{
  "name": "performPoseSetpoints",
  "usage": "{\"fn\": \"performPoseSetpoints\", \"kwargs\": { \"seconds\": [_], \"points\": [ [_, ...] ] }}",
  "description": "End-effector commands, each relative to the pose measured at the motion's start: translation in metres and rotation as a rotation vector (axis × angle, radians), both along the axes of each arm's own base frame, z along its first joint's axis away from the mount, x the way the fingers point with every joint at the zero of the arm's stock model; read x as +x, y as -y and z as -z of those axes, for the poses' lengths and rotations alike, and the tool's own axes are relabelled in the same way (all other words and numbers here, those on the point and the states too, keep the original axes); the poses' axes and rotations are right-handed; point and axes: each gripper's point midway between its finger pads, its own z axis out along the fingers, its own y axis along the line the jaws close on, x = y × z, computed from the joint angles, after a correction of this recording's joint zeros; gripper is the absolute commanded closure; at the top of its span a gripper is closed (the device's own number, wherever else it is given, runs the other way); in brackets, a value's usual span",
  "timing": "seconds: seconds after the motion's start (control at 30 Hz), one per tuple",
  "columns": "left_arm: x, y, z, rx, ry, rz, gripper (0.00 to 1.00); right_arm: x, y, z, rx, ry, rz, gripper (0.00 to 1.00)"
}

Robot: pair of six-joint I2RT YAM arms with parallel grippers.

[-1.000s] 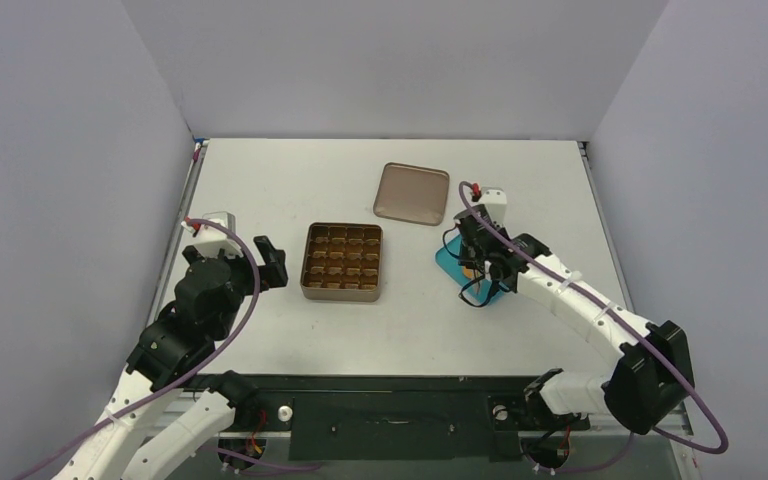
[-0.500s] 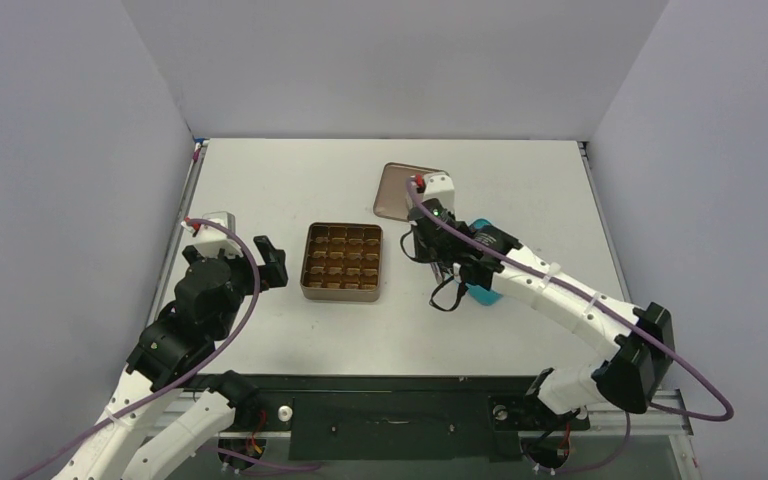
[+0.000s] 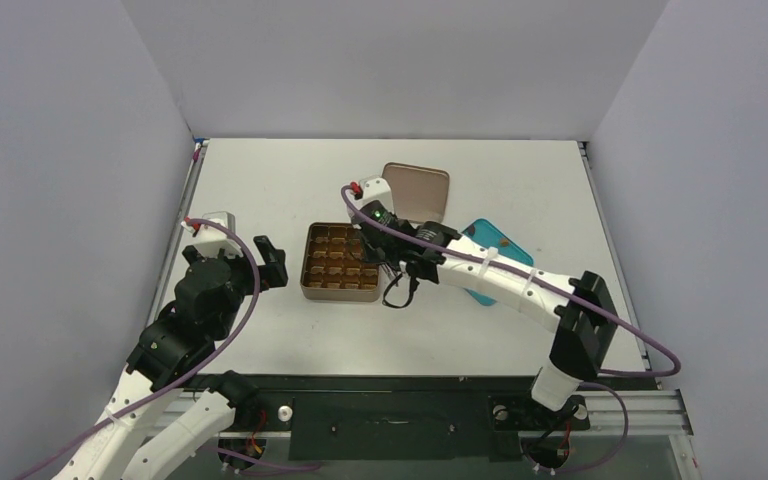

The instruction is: Pack the cookies

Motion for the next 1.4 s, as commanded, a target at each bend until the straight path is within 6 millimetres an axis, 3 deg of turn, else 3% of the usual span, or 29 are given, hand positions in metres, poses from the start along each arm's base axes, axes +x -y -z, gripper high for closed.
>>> {"fn": "performPoseSetpoints", "kwargs": {
  "seconds": [0.0,0.23,0.57,1.0,1.37],
  "points": [
    [0.004,-0.001,-0.010,-0.019,0.039,-0.017,0.03,0.008,-0.031,-0.017,0.071,0.036,-0.040,0.81],
    [0.005,0.000,-0.009,-0.019,0.036,-0.013,0.03,0.013,-0.055,0.000,0.070,0.008,-0.068,0.81],
    [0.005,0.001,-0.009,-0.019,0.033,-0.008,0.03,0.020,-0.066,0.018,0.047,-0.011,-0.067,0.80],
    [0.005,0.002,-0.008,-0.018,0.031,-0.007,0.03,0.028,-0.065,0.033,0.031,-0.022,-0.039,0.73],
    [0.005,0.001,-0.008,-0.018,0.032,-0.009,0.03,0.028,-0.061,0.032,0.038,-0.016,-0.025,0.67]
  ]
}}
